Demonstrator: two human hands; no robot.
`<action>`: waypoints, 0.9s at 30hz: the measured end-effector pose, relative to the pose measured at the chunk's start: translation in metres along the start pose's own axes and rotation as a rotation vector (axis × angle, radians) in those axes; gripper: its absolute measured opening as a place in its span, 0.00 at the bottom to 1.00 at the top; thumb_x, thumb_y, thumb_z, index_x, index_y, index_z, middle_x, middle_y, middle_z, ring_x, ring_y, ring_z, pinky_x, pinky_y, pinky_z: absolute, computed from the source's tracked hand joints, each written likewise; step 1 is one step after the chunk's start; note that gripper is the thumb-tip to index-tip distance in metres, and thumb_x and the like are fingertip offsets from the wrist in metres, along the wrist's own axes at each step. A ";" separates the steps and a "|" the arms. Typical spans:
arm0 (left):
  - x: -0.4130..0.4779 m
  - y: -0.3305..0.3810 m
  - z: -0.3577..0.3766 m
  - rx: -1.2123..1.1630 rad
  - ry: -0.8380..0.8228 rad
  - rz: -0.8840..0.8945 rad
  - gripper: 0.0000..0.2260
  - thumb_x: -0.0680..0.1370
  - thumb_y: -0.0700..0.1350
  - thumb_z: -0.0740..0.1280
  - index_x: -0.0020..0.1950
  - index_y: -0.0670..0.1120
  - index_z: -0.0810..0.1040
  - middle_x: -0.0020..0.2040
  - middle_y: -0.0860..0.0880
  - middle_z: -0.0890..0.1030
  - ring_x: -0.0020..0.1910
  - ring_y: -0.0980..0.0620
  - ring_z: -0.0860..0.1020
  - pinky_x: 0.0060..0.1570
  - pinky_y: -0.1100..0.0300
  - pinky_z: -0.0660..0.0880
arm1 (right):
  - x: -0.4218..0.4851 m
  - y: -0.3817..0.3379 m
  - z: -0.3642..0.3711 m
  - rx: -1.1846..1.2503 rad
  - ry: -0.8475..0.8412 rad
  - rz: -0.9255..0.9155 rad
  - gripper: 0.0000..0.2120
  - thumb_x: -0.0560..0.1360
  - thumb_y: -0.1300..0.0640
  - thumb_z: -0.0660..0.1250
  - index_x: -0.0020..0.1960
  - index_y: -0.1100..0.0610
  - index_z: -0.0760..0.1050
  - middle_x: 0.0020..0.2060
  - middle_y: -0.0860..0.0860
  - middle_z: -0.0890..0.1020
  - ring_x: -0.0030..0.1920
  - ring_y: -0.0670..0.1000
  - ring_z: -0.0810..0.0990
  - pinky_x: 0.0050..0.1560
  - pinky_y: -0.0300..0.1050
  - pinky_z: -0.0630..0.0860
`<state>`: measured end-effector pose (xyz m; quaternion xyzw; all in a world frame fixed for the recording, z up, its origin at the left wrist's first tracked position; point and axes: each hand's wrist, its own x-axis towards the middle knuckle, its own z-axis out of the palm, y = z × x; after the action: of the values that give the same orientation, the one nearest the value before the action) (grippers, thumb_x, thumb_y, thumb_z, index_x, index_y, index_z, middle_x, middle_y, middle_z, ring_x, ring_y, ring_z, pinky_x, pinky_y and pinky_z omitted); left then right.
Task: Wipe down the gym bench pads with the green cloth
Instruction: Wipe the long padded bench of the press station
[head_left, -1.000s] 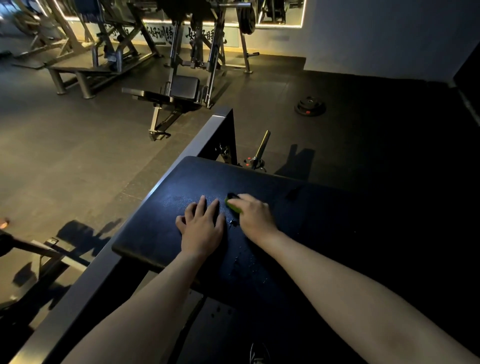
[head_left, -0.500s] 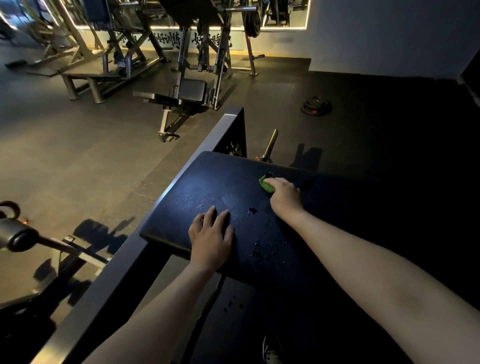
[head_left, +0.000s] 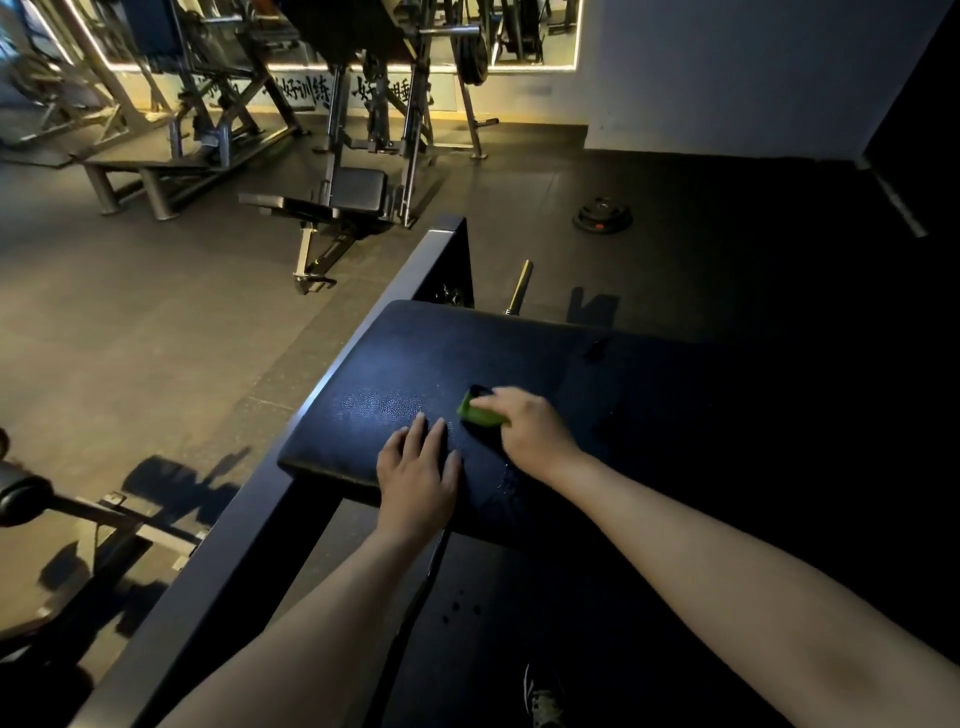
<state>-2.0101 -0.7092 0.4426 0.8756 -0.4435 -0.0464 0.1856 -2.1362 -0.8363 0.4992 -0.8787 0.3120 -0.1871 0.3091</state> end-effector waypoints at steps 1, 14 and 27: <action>0.000 0.000 0.000 -0.012 0.014 0.004 0.34 0.76 0.64 0.47 0.75 0.49 0.72 0.77 0.44 0.68 0.74 0.41 0.62 0.74 0.52 0.51 | 0.010 0.006 -0.007 0.010 0.071 0.049 0.22 0.75 0.71 0.60 0.64 0.59 0.79 0.63 0.60 0.77 0.63 0.60 0.75 0.66 0.39 0.65; -0.002 -0.004 -0.008 -0.052 -0.038 0.051 0.39 0.71 0.63 0.39 0.80 0.52 0.62 0.81 0.47 0.58 0.79 0.46 0.53 0.75 0.54 0.45 | -0.012 -0.001 0.023 -0.067 0.102 0.101 0.15 0.79 0.62 0.62 0.61 0.52 0.82 0.55 0.52 0.77 0.56 0.54 0.74 0.56 0.42 0.69; -0.010 -0.002 -0.010 -0.040 -0.084 0.032 0.34 0.75 0.58 0.44 0.81 0.53 0.58 0.83 0.50 0.53 0.80 0.48 0.49 0.75 0.49 0.43 | 0.015 0.016 0.009 -0.083 0.159 0.238 0.27 0.73 0.72 0.59 0.69 0.57 0.74 0.64 0.57 0.73 0.63 0.61 0.72 0.66 0.51 0.69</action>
<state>-2.0118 -0.6976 0.4498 0.8617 -0.4640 -0.0891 0.1851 -2.1277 -0.8529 0.4841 -0.8300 0.4448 -0.2050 0.2668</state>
